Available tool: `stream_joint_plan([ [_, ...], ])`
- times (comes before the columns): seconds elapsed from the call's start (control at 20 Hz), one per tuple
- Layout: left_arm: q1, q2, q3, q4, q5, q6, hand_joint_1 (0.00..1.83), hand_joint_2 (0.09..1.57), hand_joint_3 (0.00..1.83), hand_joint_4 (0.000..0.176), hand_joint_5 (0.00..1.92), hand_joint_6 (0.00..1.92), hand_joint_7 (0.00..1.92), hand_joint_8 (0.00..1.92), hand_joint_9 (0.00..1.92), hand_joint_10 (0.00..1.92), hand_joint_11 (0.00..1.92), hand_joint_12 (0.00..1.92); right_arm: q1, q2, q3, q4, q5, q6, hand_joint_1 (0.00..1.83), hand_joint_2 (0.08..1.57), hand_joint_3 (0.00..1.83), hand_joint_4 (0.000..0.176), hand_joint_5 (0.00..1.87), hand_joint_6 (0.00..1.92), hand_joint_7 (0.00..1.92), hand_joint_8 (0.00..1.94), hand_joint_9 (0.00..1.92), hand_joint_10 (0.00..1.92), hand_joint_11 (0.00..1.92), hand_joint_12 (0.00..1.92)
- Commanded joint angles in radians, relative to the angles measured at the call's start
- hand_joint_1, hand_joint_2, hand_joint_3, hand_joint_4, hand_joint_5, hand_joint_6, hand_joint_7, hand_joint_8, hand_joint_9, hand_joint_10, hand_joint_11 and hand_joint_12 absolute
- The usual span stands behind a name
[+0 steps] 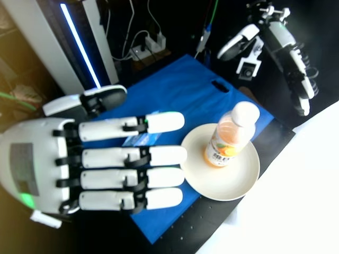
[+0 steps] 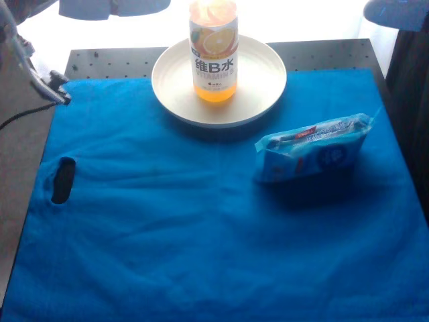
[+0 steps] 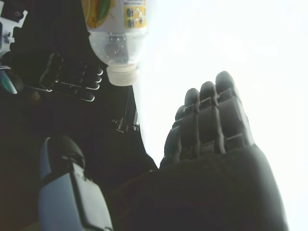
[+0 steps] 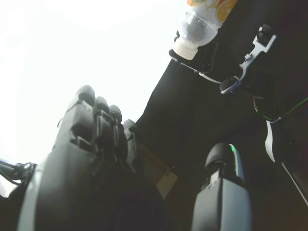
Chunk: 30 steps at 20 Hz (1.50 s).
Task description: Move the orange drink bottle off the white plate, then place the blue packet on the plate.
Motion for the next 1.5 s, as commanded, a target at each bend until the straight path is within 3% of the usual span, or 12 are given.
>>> stream_joint_plan([
  [0.0, -0.025, -0.017, 0.014, -0.028, -0.083, -0.010, 0.53, 0.64, 0.00, 0.059, 0.00, 0.00, 0.12, 0.00, 0.08, 0.00, 0.09, 0.05, 0.017, -0.004, 0.007, 0.045, 0.108, 0.006, 0.65, 0.92, 0.00, 0.072, 0.13, 0.00, 0.12, 0.00, 0.08, 0.00, 0.03, 0.19],
  [0.1, -0.038, -0.048, 0.036, -0.009, -0.054, -0.010, 0.57, 0.63, 0.00, 0.041, 0.00, 0.00, 0.13, 0.01, 0.08, 0.00, 0.11, 0.05, 0.017, -0.007, 0.009, 0.042, 0.108, 0.006, 0.64, 0.93, 0.01, 0.077, 0.14, 0.00, 0.13, 0.00, 0.08, 0.00, 0.00, 0.19],
  [0.2, -0.049, -0.084, 0.063, 0.019, -0.021, -0.017, 0.58, 0.60, 0.00, 0.053, 0.00, 0.00, 0.14, 0.01, 0.07, 0.00, 0.08, 0.05, 0.017, -0.007, 0.009, 0.040, 0.108, 0.007, 0.59, 0.91, 0.00, 0.076, 0.12, 0.00, 0.13, 0.00, 0.08, 0.00, 0.00, 0.16],
  [0.25, -0.050, -0.109, 0.088, 0.023, -0.010, -0.028, 0.60, 0.62, 0.00, 0.051, 0.00, 0.00, 0.10, 0.00, 0.05, 0.00, 0.07, 0.04, 0.017, -0.007, 0.009, 0.040, 0.108, 0.007, 0.56, 0.90, 0.00, 0.103, 0.12, 0.00, 0.13, 0.00, 0.05, 0.00, 0.00, 0.11],
  [0.45, -0.050, -0.143, 0.124, 0.029, 0.019, -0.050, 0.58, 0.64, 0.00, 0.022, 0.00, 0.00, 0.11, 0.01, 0.05, 0.01, 0.06, 0.04, 0.018, -0.008, 0.009, 0.040, 0.109, 0.008, 0.55, 0.93, 0.01, 0.087, 0.09, 0.00, 0.10, 0.00, 0.03, 0.00, 0.00, 0.08],
  [0.55, -0.053, -0.159, 0.138, 0.042, 0.037, -0.057, 0.61, 0.65, 0.00, 0.046, 0.00, 0.00, 0.14, 0.01, 0.08, 0.02, 0.05, 0.03, 0.022, -0.010, 0.008, 0.035, 0.110, 0.009, 0.56, 0.92, 0.00, 0.070, 0.09, 0.00, 0.10, 0.00, 0.03, 0.00, 0.00, 0.08],
  [0.7, -0.057, -0.185, 0.162, 0.063, 0.057, -0.081, 0.60, 0.65, 0.00, 0.047, 0.00, 0.00, 0.16, 0.01, 0.09, 0.01, 0.00, 0.00, 0.028, -0.013, 0.008, 0.029, 0.110, 0.016, 0.57, 0.92, 0.00, 0.069, 0.09, 0.00, 0.11, 0.00, 0.04, 0.01, 0.01, 0.09],
  [0.9, -0.050, -0.216, 0.190, 0.082, 0.077, -0.103, 0.69, 0.65, 0.00, 0.108, 0.00, 0.00, 0.10, 0.00, 0.00, 0.00, 0.00, 0.00, 0.037, -0.014, 0.004, 0.027, 0.112, 0.019, 0.53, 0.90, 0.00, 0.084, 0.10, 0.01, 0.12, 0.01, 0.02, 0.00, 0.01, 0.01],
  [0.95, -0.048, -0.219, 0.193, 0.084, 0.081, -0.103, 0.69, 0.67, 0.01, 0.067, 0.00, 0.00, 0.11, 0.00, 0.00, 0.00, 0.00, 0.00, 0.038, -0.015, 0.003, 0.027, 0.114, 0.019, 0.54, 0.90, 0.00, 0.082, 0.11, 0.01, 0.13, 0.01, 0.02, 0.00, 0.01, 0.01],
  [1.1, -0.045, -0.229, 0.198, 0.090, 0.090, -0.106, 0.69, 0.64, 0.00, 0.107, 0.00, 0.00, 0.13, 0.01, 0.02, 0.01, 0.04, 0.02, 0.040, -0.020, 0.003, 0.027, 0.116, 0.019, 0.53, 0.88, 0.00, 0.081, 0.11, 0.01, 0.14, 0.01, 0.03, 0.01, 0.02, 0.01],
  [1.35, -0.044, -0.255, 0.216, 0.125, 0.093, -0.137, 0.61, 0.60, 0.00, 0.053, 0.02, 0.00, 0.21, 0.01, 0.11, 0.01, 0.00, 0.00, 0.041, -0.026, 0.003, 0.027, 0.117, 0.019, 0.56, 0.88, 0.00, 0.071, 0.13, 0.00, 0.18, 0.00, 0.13, 0.00, 0.11, 0.09],
  [1.45, -0.042, -0.263, 0.222, 0.131, 0.094, -0.143, 0.63, 0.60, 0.00, 0.071, 0.02, 0.00, 0.19, 0.00, 0.09, 0.00, 0.00, 0.00, 0.042, -0.028, 0.003, 0.027, 0.118, 0.019, 0.57, 0.86, 0.00, 0.079, 0.14, 0.00, 0.18, 0.00, 0.12, 0.00, 0.09, 0.09],
])
